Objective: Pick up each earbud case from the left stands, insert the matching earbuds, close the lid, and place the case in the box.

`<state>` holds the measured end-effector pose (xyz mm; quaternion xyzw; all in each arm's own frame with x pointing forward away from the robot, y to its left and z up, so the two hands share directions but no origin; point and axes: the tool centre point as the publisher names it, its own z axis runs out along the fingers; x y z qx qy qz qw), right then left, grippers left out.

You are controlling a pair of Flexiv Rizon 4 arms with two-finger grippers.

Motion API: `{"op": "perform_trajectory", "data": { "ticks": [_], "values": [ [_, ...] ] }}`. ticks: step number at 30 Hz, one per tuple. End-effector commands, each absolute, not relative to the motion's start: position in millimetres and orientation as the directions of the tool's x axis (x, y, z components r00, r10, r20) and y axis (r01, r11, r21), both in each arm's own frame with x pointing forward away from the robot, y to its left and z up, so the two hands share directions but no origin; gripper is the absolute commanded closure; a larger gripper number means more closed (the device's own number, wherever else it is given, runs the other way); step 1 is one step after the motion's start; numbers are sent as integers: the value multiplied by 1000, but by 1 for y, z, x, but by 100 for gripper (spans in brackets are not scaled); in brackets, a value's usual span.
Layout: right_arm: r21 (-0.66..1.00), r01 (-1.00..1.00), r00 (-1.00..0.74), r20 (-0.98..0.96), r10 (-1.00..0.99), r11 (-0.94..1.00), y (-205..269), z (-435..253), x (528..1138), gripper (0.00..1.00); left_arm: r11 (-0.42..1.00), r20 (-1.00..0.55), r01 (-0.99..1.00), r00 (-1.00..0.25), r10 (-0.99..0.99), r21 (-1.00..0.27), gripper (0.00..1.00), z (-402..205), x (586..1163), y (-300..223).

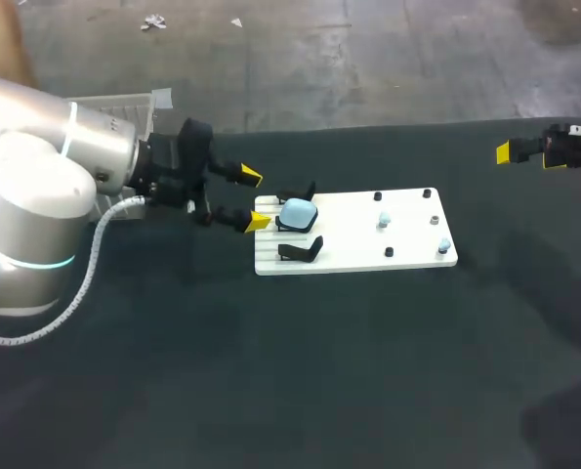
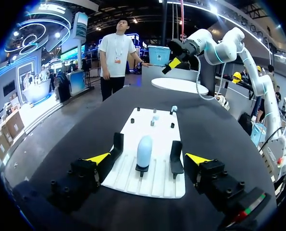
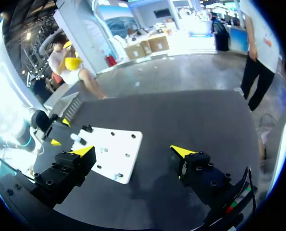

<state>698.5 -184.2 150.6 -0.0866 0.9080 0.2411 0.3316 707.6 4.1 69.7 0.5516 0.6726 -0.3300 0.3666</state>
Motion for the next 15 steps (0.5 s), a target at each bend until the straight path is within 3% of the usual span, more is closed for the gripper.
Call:
{"op": "perform_trajectory", "data": {
  "ticks": [1,15],
  "values": [
    [382,-320,-765,-644,1,867,-185,150,699,0,160,-863,986,-114,491,-39,0,61,714,0],
    [382,-320,-765,-644,1,867,-185,150,699,0,119,-888,993,-56,457,-1,0,44,716,-11]
  ]
}}
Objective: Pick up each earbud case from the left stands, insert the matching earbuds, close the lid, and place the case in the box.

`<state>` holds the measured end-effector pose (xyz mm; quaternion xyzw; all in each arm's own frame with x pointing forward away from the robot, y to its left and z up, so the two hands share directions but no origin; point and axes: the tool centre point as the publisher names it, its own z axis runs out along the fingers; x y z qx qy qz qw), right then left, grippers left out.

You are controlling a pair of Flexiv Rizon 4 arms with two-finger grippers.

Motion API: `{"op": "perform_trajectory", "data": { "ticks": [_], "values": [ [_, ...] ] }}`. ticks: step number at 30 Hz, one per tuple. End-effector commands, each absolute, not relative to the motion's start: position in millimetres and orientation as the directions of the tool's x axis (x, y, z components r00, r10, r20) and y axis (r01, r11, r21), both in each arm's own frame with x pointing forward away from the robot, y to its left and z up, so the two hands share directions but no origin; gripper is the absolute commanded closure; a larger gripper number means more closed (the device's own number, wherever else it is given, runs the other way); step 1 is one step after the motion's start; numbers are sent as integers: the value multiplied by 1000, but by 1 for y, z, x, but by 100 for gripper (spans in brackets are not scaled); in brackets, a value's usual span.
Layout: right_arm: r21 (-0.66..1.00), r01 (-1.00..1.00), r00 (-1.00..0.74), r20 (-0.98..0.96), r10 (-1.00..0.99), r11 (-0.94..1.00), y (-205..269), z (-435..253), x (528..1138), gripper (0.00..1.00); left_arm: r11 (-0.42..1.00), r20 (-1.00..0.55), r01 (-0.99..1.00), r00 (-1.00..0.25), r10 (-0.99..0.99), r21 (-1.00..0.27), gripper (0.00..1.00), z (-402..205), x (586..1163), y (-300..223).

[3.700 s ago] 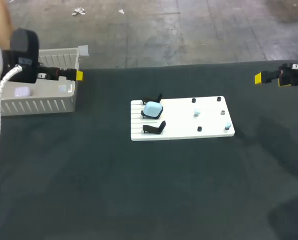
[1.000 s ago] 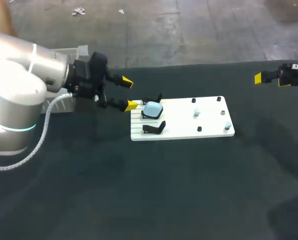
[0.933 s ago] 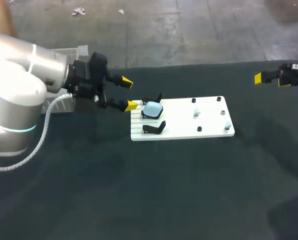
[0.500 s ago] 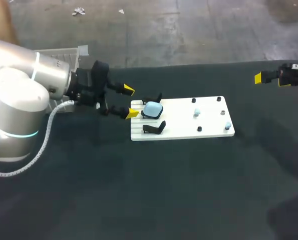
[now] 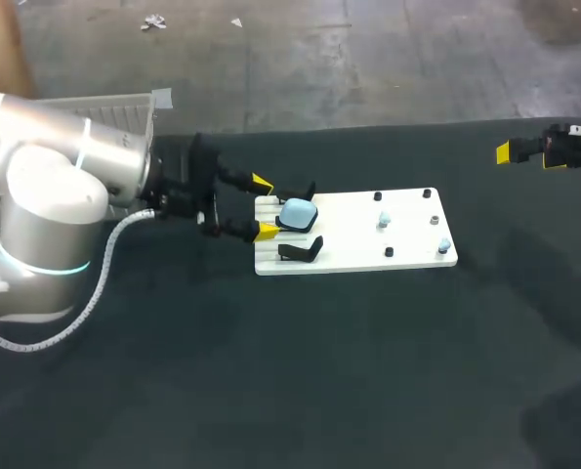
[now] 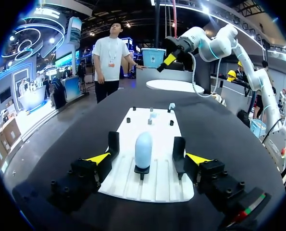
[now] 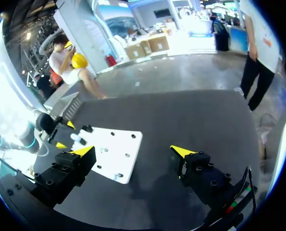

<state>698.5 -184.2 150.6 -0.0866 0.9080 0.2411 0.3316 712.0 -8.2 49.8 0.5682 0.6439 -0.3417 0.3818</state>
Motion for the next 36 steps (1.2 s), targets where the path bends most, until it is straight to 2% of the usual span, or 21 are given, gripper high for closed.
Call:
{"op": "perform_trajectory", "data": {
  "ticks": [1,18,30,36],
  "values": [
    [382,-320,-765,-644,1,867,-185,150,699,0,113,-892,994,-44,451,8,0,44,717,-12],
    [382,-320,-765,-644,1,867,-185,150,699,0,76,-904,997,-40,425,-9,2,36,715,-27],
    [382,-320,-765,-644,1,867,-185,150,699,0,52,-911,998,-53,408,-35,20,30,716,-34],
    [382,-320,-765,-644,1,867,-185,150,699,0,52,-915,998,-56,400,-38,22,30,716,-37]
  ]
}}
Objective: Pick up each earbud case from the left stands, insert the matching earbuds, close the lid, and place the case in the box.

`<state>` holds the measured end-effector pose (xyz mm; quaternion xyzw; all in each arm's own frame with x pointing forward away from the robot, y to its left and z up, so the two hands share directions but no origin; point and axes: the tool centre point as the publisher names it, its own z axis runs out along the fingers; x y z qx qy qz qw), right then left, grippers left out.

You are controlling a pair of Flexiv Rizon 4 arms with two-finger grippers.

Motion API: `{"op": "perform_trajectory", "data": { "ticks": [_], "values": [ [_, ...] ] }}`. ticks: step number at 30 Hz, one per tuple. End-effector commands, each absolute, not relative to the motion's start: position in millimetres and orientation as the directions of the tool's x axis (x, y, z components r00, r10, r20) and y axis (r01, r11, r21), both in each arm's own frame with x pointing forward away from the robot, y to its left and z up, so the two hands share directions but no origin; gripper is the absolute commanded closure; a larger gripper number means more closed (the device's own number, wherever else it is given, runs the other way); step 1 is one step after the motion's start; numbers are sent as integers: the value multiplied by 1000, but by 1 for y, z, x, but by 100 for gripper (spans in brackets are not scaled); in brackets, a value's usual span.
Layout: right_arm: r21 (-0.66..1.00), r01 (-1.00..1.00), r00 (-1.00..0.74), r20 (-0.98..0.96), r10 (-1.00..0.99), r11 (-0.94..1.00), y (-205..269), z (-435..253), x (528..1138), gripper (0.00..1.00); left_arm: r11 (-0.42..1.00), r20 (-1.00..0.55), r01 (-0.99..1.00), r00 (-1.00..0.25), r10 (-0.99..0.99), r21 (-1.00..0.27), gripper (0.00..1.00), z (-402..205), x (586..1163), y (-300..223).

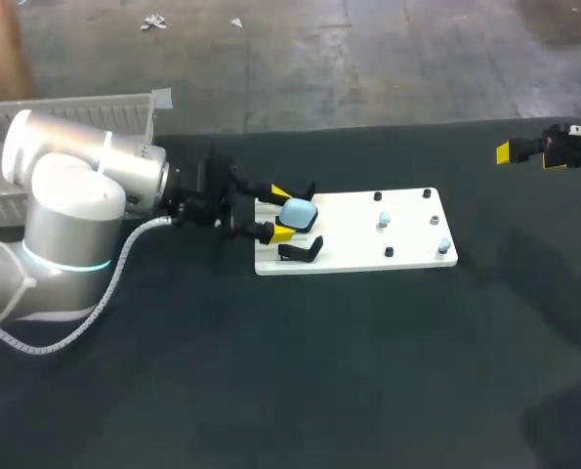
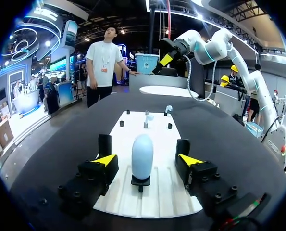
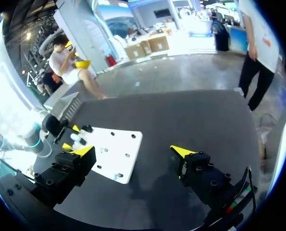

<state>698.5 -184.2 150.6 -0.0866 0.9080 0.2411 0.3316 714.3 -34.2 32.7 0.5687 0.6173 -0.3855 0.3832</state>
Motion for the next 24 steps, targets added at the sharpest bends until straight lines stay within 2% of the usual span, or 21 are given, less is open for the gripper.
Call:
{"op": "perform_trajectory", "data": {
  "ticks": [1,5,8,11,18,20,24],
  "values": [
    [382,-320,-765,-644,1,867,-185,150,699,0,52,-915,998,-56,399,-38,24,30,716,-37],
    [382,-320,-765,-644,1,867,-185,150,699,0,51,-916,998,-58,397,-41,22,28,716,-40],
    [382,-320,-765,-644,1,867,-185,150,699,0,53,-917,998,-61,395,-44,25,27,716,-42],
    [382,-320,-765,-644,1,867,-185,150,699,0,61,-916,997,-71,395,-51,36,25,716,-44],
    [382,-320,-765,-644,1,867,-185,150,699,0,74,-913,995,-87,398,-63,45,23,717,-46],
    [382,-320,-765,-644,1,867,-185,150,699,0,74,-913,995,-89,397,-64,46,22,717,-46],
    [382,-320,-765,-644,1,867,-185,150,699,0,78,-914,994,-96,395,-71,39,21,718,-46]
  ]
}}
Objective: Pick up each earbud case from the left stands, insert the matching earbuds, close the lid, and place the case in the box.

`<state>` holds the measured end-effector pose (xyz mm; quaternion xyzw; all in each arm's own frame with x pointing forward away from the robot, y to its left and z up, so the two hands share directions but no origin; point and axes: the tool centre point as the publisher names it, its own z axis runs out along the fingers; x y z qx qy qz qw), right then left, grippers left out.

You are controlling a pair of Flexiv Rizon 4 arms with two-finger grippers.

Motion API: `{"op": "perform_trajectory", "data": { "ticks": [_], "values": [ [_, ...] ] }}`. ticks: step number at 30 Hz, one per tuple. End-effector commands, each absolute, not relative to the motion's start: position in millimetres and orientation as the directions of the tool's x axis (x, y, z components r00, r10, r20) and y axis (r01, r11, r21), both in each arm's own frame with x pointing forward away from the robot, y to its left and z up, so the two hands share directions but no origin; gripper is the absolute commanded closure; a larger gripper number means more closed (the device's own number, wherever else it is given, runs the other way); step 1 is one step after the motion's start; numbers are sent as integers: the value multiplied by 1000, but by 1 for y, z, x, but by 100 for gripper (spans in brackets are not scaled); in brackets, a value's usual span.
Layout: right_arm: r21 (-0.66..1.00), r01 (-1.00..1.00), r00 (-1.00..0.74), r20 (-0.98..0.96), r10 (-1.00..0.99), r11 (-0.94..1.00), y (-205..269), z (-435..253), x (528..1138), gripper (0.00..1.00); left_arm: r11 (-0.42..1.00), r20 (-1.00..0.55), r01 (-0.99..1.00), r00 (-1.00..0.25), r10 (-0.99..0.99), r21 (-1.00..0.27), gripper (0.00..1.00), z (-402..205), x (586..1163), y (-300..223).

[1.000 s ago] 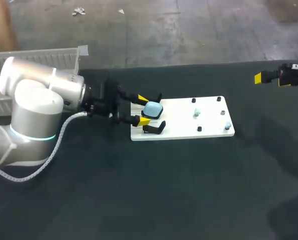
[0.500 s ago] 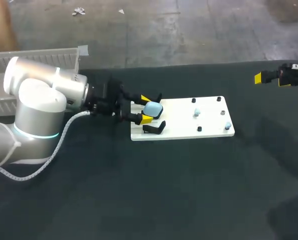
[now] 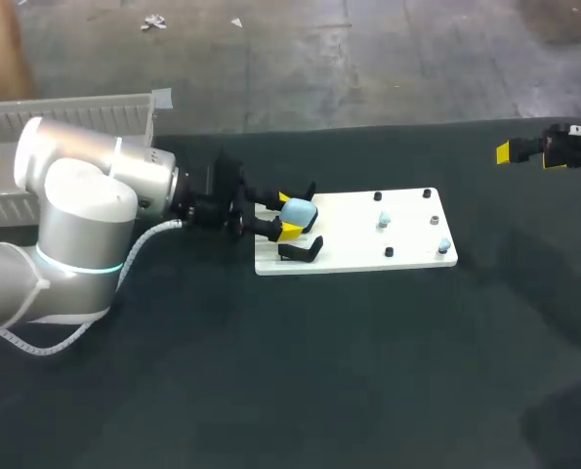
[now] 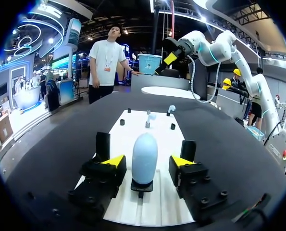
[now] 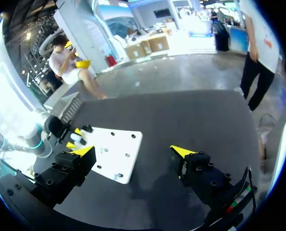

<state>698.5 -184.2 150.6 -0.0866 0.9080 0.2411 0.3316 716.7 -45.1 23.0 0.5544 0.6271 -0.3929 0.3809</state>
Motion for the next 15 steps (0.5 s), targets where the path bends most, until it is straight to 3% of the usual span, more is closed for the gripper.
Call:
{"op": "perform_trajectory", "data": {
  "ticks": [1,15],
  "values": [
    [382,-320,-765,-644,1,867,-185,150,699,0,78,-914,994,-97,394,-72,39,21,718,-47],
    [382,-320,-765,-644,1,867,-185,150,699,0,72,-915,994,-105,390,-83,55,19,721,-50]
  ]
}}
